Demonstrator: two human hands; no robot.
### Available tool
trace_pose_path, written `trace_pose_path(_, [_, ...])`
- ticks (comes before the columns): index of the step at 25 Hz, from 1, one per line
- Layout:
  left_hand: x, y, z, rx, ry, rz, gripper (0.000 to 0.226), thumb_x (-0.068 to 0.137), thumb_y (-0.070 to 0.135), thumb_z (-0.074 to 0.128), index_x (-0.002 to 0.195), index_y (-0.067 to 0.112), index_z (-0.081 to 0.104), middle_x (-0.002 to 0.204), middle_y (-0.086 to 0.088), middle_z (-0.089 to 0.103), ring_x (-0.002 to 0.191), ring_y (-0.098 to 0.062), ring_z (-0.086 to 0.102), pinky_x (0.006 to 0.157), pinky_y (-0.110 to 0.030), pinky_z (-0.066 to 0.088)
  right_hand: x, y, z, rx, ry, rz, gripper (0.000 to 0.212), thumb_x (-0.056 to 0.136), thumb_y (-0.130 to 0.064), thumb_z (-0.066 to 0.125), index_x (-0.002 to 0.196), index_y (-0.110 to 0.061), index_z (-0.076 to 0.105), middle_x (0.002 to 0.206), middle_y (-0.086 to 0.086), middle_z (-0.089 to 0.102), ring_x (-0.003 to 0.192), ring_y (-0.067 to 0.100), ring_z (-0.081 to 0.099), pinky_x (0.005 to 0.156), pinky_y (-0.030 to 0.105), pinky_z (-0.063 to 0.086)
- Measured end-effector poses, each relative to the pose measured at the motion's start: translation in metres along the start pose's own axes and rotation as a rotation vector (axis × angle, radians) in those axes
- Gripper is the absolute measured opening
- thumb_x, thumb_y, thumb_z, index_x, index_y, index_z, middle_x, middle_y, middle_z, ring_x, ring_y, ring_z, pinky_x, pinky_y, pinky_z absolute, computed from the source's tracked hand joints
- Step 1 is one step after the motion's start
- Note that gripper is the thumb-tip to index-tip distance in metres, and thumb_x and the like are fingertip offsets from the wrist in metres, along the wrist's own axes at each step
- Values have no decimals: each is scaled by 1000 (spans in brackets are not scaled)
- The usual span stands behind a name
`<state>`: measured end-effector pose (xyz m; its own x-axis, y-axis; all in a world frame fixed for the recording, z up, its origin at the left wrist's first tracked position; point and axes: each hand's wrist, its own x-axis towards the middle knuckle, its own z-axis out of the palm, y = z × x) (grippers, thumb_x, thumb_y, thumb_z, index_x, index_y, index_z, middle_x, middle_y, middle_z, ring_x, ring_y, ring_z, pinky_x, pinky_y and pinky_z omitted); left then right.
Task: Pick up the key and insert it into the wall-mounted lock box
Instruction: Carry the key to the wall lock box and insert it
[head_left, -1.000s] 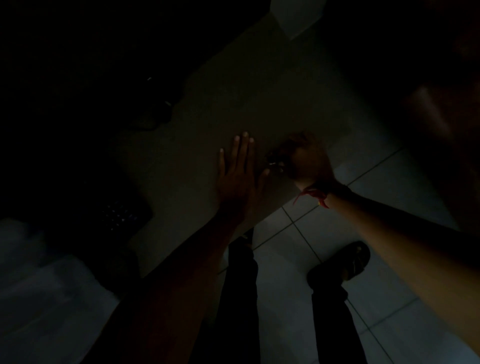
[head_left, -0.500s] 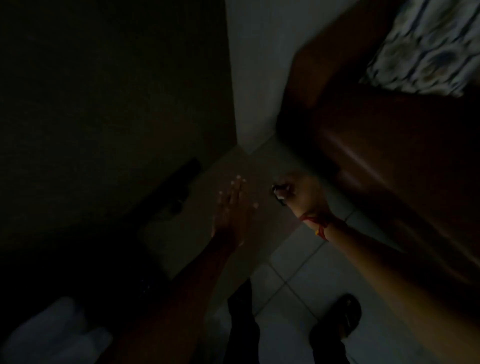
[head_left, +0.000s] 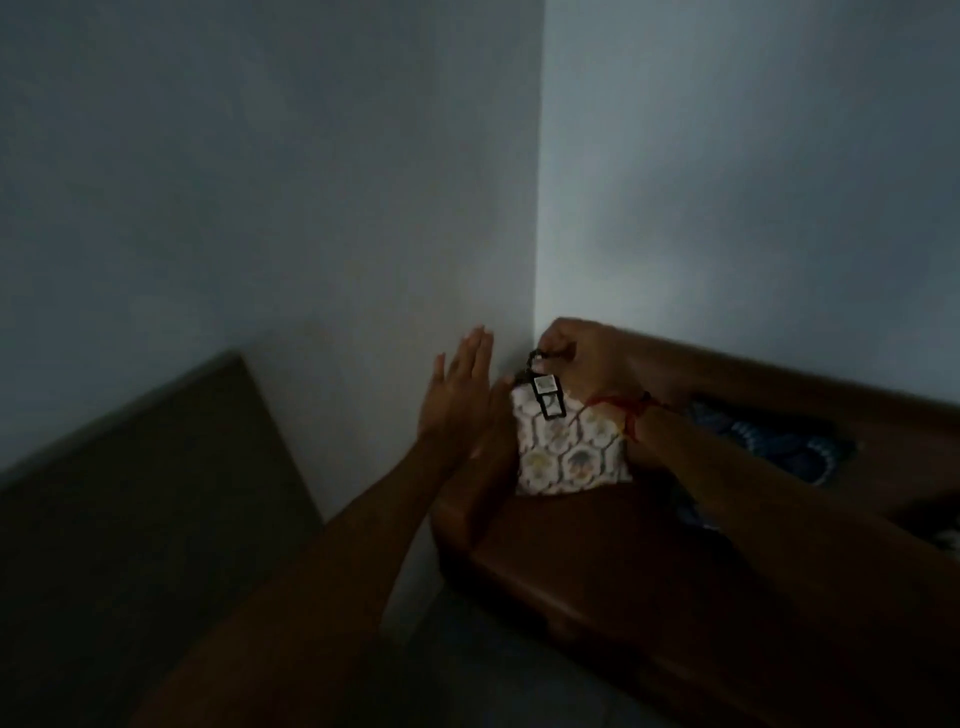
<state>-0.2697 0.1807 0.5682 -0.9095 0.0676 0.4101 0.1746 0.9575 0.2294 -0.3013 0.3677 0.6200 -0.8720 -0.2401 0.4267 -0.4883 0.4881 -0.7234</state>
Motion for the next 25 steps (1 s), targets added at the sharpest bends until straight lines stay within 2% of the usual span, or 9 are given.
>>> trace_pose_path(1, [22, 27, -16, 9, 30, 68, 66, 111, 44, 31, 165, 12, 13, 175, -7, 9, 162, -21, 9, 132, -49, 10, 8, -8, -37, -19, 62, -17, 23, 69, -5, 83, 85, -12, 68, 74, 11, 74, 66, 14, 66, 64, 25, 51])
trace_pose_path(3, [66, 88, -48, 49, 101, 183, 64, 111, 42, 30, 165, 10, 14, 175, -8, 10, 162, -22, 11, 132, -51, 11, 21, -17, -116, -44, 150, -72, 24, 69, -7, 81, 89, -17, 70, 71, 12, 75, 66, 17, 68, 64, 26, 52])
trace_pose_path(6, [122, 178, -80, 90, 208, 277, 60, 112, 37, 28, 164, 9, 17, 174, -9, 14, 162, -24, 14, 131, -53, 15, 36, -19, -230, -110, 225, -159, 17, 72, -5, 78, 87, -9, 74, 71, 18, 76, 71, 27, 70, 72, 36, 54])
trace_pose_path(10, [171, 292, -92, 83, 313, 382, 58, 113, 34, 28, 163, 7, 21, 173, -10, 18, 162, -25, 15, 131, -53, 16, 40, 9, -354, -186, 318, -159, 13, 73, -6, 77, 85, -6, 74, 73, 18, 76, 69, 26, 70, 71, 37, 55])
trace_pose_path(14, [204, 385, -82, 58, 338, 444, 58, 113, 36, 26, 163, 7, 21, 173, -11, 19, 162, -26, 15, 132, -53, 14, 33, 44, -442, -298, 375, -156, 13, 71, -7, 79, 84, -7, 75, 79, 15, 76, 71, 23, 70, 67, 30, 57])
trace_pose_path(17, [228, 445, -66, 67, 325, 509, 59, 113, 37, 25, 163, 7, 20, 174, -11, 17, 162, -25, 13, 132, -52, 13, 25, 71, -498, -337, 441, -132, 13, 71, -8, 80, 83, -7, 76, 75, 9, 74, 68, 20, 69, 61, 20, 51])
trace_pose_path(19, [249, 484, -54, 74, 309, 552, 59, 113, 38, 24, 163, 8, 18, 174, -10, 16, 162, -24, 12, 132, -52, 13, 20, 89, -535, -361, 474, -108, 12, 70, -8, 80, 81, -8, 76, 72, 7, 73, 66, 19, 68, 63, 26, 55])
trace_pose_path(22, [279, 536, -33, 68, 315, 595, 60, 113, 39, 25, 163, 7, 20, 173, -11, 18, 162, -25, 14, 132, -52, 14, 16, 114, -582, -404, 514, -67, 13, 70, -8, 80, 81, -8, 75, 74, 12, 75, 63, 16, 64, 71, 40, 60])
trace_pose_path(25, [306, 587, -5, 45, 326, 658, 60, 113, 39, 25, 163, 7, 22, 173, -12, 20, 162, -26, 15, 131, -53, 15, 14, 143, -630, -462, 559, -20, 12, 71, -11, 80, 82, -9, 75, 75, 14, 76, 62, 16, 62, 77, 45, 59])
